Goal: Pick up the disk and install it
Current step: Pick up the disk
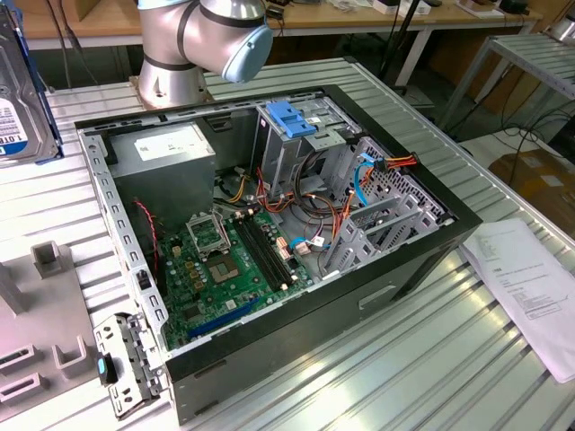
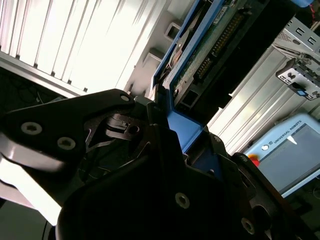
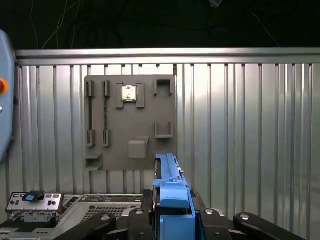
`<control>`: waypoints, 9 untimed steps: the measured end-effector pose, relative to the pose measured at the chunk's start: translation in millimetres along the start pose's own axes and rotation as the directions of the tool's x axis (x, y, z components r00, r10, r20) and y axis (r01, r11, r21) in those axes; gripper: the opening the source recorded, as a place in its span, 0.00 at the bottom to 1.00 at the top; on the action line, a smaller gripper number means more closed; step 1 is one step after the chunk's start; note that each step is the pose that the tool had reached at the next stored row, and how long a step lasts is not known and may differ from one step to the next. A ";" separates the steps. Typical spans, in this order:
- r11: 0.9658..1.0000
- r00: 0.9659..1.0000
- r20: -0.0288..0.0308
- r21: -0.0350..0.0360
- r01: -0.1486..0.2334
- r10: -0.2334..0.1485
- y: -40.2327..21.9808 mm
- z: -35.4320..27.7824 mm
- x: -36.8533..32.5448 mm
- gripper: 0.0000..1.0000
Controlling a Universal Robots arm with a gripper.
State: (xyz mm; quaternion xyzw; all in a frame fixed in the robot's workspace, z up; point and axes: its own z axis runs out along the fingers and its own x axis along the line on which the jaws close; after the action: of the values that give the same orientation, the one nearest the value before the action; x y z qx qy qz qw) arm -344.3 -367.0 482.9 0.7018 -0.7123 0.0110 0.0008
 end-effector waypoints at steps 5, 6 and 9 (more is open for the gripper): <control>1.000 1.000 0.000 0.000 0.000 0.000 -5.7 0.1 -0.1 0.37; 1.000 1.000 0.000 0.000 0.000 0.000 -6.4 0.1 -0.1 0.37; 1.000 1.000 0.000 0.000 0.000 0.000 -10.2 0.2 -0.2 0.37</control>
State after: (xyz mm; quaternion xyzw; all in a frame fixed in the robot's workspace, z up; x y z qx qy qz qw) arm -334.1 -367.0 482.9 0.7018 -0.7123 0.0110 0.0008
